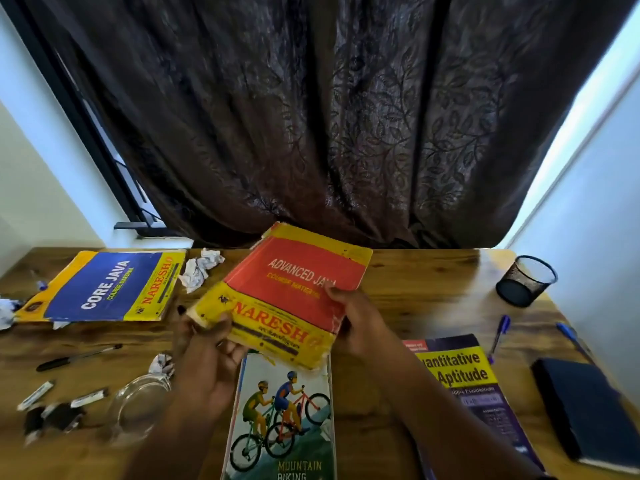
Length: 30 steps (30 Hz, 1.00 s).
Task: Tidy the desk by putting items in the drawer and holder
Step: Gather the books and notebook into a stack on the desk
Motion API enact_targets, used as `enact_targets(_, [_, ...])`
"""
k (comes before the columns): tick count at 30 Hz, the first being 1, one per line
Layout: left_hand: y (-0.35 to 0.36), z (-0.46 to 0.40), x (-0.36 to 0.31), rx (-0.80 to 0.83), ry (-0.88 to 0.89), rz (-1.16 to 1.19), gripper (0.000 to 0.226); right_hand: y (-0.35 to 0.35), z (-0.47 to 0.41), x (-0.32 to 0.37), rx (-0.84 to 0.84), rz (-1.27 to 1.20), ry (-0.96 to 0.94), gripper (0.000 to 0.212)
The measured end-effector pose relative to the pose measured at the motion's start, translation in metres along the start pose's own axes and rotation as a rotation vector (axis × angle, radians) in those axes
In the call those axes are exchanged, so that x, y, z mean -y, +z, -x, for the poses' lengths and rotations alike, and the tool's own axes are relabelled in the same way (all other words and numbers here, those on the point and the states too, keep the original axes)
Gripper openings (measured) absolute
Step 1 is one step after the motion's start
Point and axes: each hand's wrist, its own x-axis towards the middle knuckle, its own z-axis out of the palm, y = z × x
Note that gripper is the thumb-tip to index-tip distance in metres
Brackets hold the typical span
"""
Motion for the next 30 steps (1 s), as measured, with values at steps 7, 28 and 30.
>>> enact_targets(7, [-0.024, 0.017, 0.014, 0.274, -0.443, -0.057, 0.043, -0.061, 0.035, -0.004, -0.063, 0.106, -0.191, 0.053])
enact_targets(28, [0.067, 0.101, 0.211, 0.367, -0.414, -0.985, 0.05, -0.258, 0.136, 0.057, -0.235, 0.908, -0.212, 0.028])
enact_targets(30, [0.073, 0.113, 0.216, 0.372, -0.345, -1.059, 0.039, -0.263, 0.133, 0.06, -0.205, 1.047, -0.205, 0.033])
